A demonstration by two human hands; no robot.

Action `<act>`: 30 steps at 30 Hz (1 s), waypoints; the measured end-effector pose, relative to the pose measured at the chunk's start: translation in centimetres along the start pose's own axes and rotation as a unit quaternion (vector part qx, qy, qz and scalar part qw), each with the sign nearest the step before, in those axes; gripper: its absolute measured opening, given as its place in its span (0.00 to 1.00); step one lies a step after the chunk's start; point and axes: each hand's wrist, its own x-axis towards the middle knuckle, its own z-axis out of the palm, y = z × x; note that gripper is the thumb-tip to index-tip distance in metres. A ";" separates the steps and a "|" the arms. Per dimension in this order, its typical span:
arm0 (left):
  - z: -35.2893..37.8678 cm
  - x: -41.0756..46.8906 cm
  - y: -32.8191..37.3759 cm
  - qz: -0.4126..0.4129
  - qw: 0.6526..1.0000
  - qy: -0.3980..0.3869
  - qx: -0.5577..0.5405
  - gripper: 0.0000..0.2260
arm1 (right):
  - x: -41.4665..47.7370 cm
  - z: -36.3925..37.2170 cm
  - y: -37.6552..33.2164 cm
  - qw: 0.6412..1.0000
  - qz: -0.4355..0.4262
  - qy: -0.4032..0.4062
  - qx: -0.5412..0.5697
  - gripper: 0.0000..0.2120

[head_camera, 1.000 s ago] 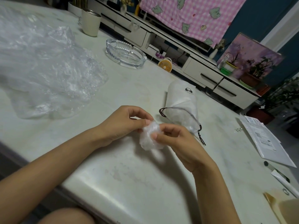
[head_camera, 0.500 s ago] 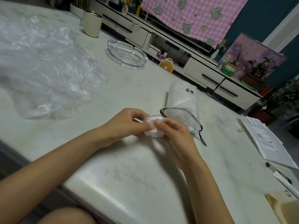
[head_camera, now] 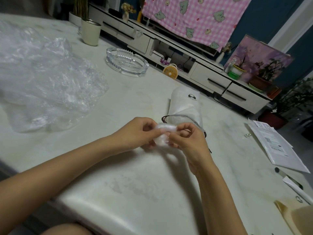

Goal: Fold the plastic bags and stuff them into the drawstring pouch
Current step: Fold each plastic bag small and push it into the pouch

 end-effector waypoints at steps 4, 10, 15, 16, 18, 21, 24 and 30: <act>0.6 2.3 1.1 0.107 0.967 0.087 0.213 0.13 | 0.3 -2.3 -0.7 0.996 -0.030 0.063 -0.048 0.10; 2.7 5.9 -0.6 0.168 0.881 0.111 0.428 0.13 | 1.0 -3.6 0.8 0.984 -0.062 0.091 -0.140 0.07; 2.6 7.0 -1.1 0.196 0.923 0.129 0.304 0.05 | 2.6 -3.4 2.1 0.938 -0.157 0.178 -0.253 0.09; 2.7 6.9 -1.1 0.209 0.932 0.123 0.270 0.05 | 2.8 -3.2 2.4 0.917 -0.193 0.203 -0.283 0.08; 3.0 6.5 -1.2 0.227 0.944 0.098 0.218 0.04 | 3.1 -2.7 3.0 0.863 -0.286 0.252 -0.333 0.05; 3.4 5.4 -1.6 0.244 0.949 0.059 0.190 0.07 | 3.6 -2.6 3.5 0.804 -0.378 0.262 -0.377 0.04; 3.6 4.7 -1.6 0.243 0.954 0.036 0.175 0.06 | 3.9 -2.5 3.8 0.836 -0.363 0.217 -0.350 0.10; 3.3 4.7 -1.1 0.248 0.949 0.039 0.188 0.05 | 6.5 -1.7 2.1 0.810 -0.246 0.237 -0.477 0.16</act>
